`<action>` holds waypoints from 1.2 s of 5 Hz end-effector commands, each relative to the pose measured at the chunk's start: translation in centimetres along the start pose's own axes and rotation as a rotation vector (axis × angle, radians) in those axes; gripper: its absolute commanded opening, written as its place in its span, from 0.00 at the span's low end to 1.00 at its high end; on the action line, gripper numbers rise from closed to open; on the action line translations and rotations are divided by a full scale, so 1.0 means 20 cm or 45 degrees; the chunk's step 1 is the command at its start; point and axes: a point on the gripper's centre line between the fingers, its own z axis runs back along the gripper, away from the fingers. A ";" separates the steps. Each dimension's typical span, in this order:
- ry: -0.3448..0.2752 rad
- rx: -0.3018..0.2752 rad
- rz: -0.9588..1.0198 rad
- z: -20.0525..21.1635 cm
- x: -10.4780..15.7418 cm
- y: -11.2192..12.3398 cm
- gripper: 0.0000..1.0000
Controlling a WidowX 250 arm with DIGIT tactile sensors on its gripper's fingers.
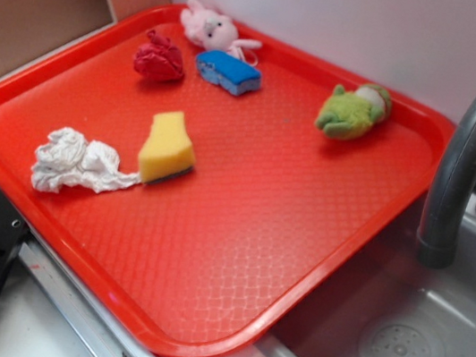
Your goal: Grab the red paper.
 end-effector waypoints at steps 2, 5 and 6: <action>-0.174 0.046 -0.525 -0.29 0.30 0.21 1.00; -0.239 0.082 -0.683 -0.49 0.51 0.29 1.00; -0.250 0.073 -0.761 -0.58 0.55 0.30 1.00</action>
